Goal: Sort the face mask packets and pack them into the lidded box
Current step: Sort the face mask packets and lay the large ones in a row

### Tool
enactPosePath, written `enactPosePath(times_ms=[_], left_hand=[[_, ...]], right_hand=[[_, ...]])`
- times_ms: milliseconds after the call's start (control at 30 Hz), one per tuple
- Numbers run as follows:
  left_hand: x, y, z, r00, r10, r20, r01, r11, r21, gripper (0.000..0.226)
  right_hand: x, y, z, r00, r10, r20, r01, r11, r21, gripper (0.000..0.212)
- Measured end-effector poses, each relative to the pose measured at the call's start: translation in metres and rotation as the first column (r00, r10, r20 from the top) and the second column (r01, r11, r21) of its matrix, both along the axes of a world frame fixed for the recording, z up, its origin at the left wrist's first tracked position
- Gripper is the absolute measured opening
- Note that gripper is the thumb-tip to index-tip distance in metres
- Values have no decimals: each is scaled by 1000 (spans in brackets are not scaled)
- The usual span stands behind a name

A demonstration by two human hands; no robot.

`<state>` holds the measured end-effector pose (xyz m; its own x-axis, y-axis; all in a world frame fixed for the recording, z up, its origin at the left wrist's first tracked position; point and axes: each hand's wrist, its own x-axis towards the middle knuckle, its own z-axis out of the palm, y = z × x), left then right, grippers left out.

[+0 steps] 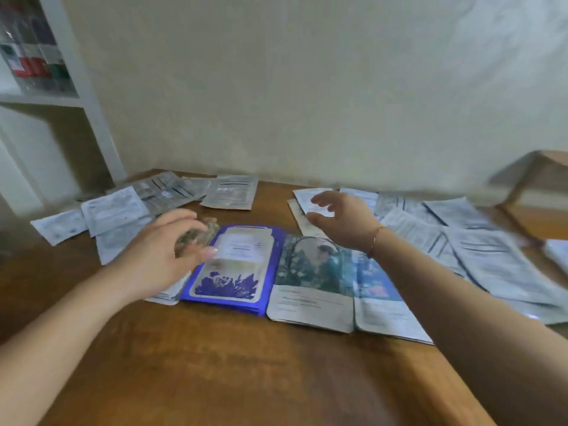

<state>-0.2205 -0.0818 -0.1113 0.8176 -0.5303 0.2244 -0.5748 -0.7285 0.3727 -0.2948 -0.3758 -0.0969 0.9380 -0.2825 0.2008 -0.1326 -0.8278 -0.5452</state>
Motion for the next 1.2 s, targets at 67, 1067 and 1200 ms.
enactPosePath(times_ms=[67,1067,1200], left_hand=[[-15,-40,-7,994,-105,14,106,994,-31,49],[51,-267,-9,981,-163,-104,188,926,327,88],[64,-267,-17,974,-204,-98,226,870,439,78]], right_hand=[[-47,-42,-3,989,-142,-28,142,990,18,38],[-213,-146,-52,802,-532,-270,422,826,-375,53],[-209,-147,-58,798,-551,-246,438,809,-392,57]])
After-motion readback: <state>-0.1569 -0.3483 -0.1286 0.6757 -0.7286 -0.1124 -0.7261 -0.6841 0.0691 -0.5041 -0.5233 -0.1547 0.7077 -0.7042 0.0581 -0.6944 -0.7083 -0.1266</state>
